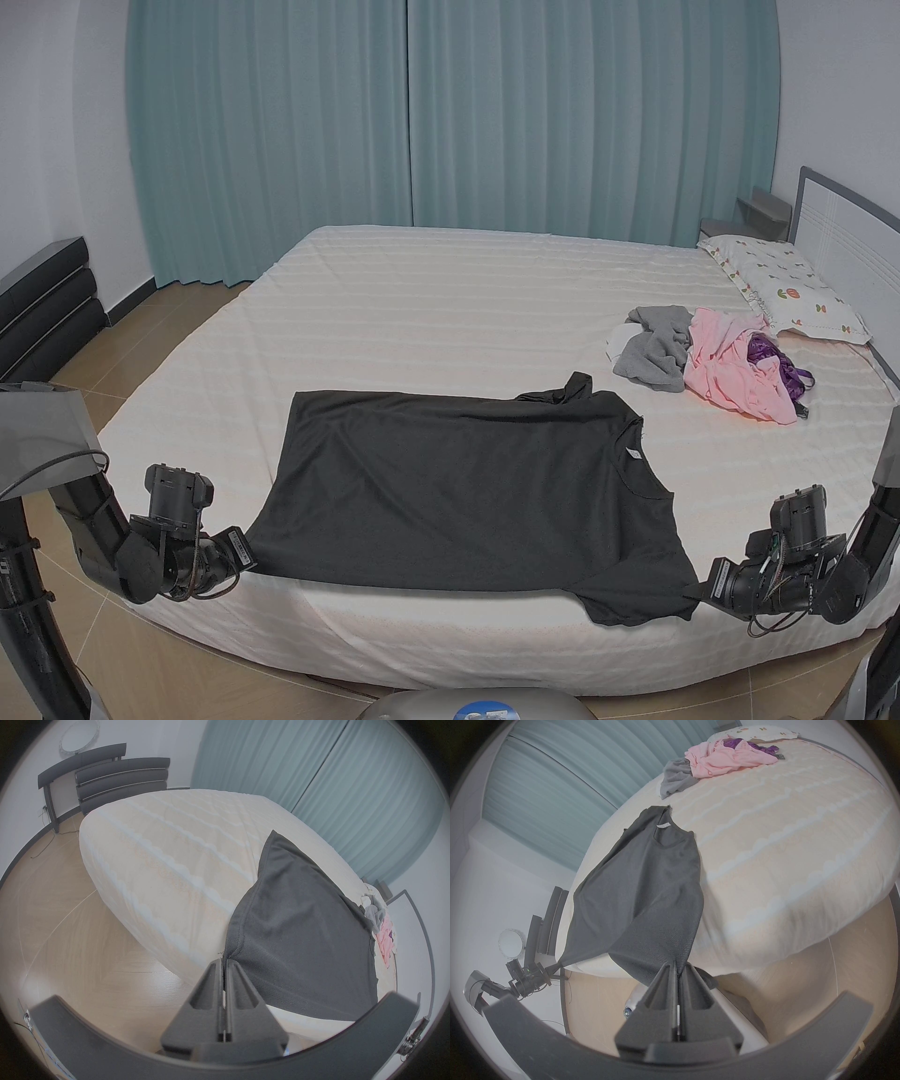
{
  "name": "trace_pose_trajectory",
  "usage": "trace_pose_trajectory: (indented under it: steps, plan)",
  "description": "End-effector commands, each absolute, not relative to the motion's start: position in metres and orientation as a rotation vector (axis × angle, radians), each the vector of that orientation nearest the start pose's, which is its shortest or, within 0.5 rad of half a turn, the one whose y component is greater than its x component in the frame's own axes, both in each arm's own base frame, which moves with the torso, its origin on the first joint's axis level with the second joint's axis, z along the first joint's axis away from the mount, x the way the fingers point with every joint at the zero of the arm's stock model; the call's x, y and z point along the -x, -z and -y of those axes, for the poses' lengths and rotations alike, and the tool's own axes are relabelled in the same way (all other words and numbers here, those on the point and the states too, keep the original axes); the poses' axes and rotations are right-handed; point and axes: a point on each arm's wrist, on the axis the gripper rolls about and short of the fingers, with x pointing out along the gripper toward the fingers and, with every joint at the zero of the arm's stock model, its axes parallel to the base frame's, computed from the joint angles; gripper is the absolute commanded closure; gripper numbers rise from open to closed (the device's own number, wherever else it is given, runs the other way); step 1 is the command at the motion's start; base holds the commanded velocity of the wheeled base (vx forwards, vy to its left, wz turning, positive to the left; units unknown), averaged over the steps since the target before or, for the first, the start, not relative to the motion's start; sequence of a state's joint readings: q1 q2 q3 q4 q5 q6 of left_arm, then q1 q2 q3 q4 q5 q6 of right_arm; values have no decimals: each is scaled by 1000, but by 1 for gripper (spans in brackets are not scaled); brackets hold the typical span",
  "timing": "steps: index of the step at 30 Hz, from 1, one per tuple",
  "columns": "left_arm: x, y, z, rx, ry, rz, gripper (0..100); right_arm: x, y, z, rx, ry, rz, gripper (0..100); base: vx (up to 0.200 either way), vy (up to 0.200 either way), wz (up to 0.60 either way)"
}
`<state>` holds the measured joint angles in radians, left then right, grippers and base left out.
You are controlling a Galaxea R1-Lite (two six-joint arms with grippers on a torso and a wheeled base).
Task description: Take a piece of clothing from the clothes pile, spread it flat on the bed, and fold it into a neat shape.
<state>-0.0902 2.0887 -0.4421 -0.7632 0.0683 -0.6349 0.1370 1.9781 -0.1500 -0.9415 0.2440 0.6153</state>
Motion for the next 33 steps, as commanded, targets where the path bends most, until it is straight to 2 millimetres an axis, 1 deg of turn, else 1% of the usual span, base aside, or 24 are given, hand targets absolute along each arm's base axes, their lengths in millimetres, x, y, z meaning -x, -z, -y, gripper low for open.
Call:
trace_pose_trajectory:
  steps: [1, 5, 7, 8, 13, 15, 16, 17, 19, 20, 22, 24, 25, 31, 32, 33]
  plan:
    - [-273, 0, 24, 516, -259, -863, 100, -205, -2, -35, -608, -62, -1013, 100, 0, 0, 0]
    - [-272, 4, 27, 506, -252, -882, 100, -209, 19, -35, -559, -57, -1086, 100, 0, 0, 0]
    - [-272, 6, 27, 504, -253, -888, 100, -210, 25, -36, -540, -63, -1104, 100, 0, 0, 0]
    - [-272, 6, 27, 504, -253, -890, 100, -211, 27, -35, -537, -65, -1100, 0, 0, 0, 0]
    - [-272, 8, 27, 503, -255, -895, 100, -221, 28, -35, -552, -89, -1006, 0, 0, 0, 0]
    - [-272, 8, 27, 503, -255, -895, 100, -230, 31, -36, -554, -105, -954, 0, 0, 0, 0]
    - [-272, 8, 27, 503, -255, -895, 100, -230, 31, -36, -554, -106, -951, 0, 0, 0, 0]
    - [-272, 8, 27, 503, -255, -895, 100, -236, 35, -37, -555, -112, -930, 0, 0, 0, 0]
    - [-272, 8, 27, 503, -255, -895, 100, -243, 38, -38, -556, -115, -915, 0, 0, 0, 0]
    - [-272, 8, 27, 503, -255, -895, 100, -243, 38, -38, -556, -115, -915, 0, 0, 0, 0]
    - [-272, 9, 27, 503, -255, -897, 100, -253, 40, -39, -559, -121, -890, 0, 0, 0, 0]
    - [-272, 9, 27, 503, -255, -897, 100, -258, 39, -40, -558, -123, -874, 0, 0, 0, 0]
    - [-272, 10, 27, 502, -257, -901, 100, -264, 38, -40, -557, -126, -857, 0, 0, 0, 0]
    - [-273, 12, 27, 501, -257, -903, 100, -275, 42, -41, -557, -127, -841, 0, 0, 0, 0]
    - [-273, 12, 27, 501, -257, -903, 100, -276, 44, -41, -555, -122, -841, 100, 0, 0, 0]
    - [-273, 12, 27, 501, -257, -903, 100, -277, 45, -40, -554, -111, -841, 100, 0, 0, 0]
